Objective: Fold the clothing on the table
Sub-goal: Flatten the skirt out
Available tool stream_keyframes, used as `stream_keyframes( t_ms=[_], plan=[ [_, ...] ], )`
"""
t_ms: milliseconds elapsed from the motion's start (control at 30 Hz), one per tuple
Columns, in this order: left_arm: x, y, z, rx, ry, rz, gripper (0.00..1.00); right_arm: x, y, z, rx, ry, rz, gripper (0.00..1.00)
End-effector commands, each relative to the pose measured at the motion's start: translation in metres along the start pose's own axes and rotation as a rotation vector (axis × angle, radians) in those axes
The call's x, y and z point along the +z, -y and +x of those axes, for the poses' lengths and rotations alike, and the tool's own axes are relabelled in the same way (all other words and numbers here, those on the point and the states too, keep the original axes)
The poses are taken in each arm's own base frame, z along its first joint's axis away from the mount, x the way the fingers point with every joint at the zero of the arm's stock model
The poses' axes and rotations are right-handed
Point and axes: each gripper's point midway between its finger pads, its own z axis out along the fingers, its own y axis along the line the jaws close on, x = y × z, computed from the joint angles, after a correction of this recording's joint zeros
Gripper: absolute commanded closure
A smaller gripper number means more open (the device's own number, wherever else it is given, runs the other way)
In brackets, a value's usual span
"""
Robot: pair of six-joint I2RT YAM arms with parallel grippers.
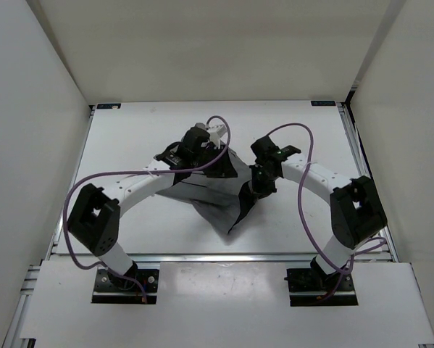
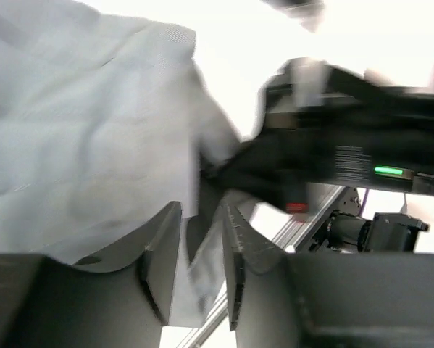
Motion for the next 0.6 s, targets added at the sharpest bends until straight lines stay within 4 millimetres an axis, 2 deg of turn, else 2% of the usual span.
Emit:
stream_keyframes(
  t_ms=[0, 67, 167, 267, 367, 500, 567],
  plan=[
    [-0.007, 0.006, 0.012, 0.086, -0.010, -0.076, 0.57, -0.006, -0.008, -0.005, -0.004, 0.028, -0.032, 0.99],
    [-0.003, 0.011, 0.022, 0.099, -0.026, -0.062, 0.48, -0.007, -0.011, -0.009, -0.006, 0.034, -0.036, 1.00],
    [0.001, 0.010, 0.036, 0.113, -0.044, -0.076, 0.41, -0.009, -0.014, -0.016, -0.010, 0.046, -0.047, 1.00],
    [0.007, 0.007, 0.042, 0.143, -0.060, -0.095, 0.41, -0.014, -0.015, -0.017, -0.028, 0.050, -0.052, 1.00],
    [0.013, 0.004, 0.039, 0.198, -0.023, -0.170, 0.42, -0.015, -0.016, -0.014, -0.036, 0.047, -0.069, 0.99],
    [0.025, 0.011, 0.046, 0.306, -0.017, -0.243, 0.45, -0.019, -0.015, -0.015, -0.027, 0.060, -0.091, 1.00],
    [0.031, 0.008, 0.045, 0.303, -0.003, -0.264, 0.46, -0.018, -0.013, -0.013, -0.029, 0.055, -0.092, 1.00]
  ],
)
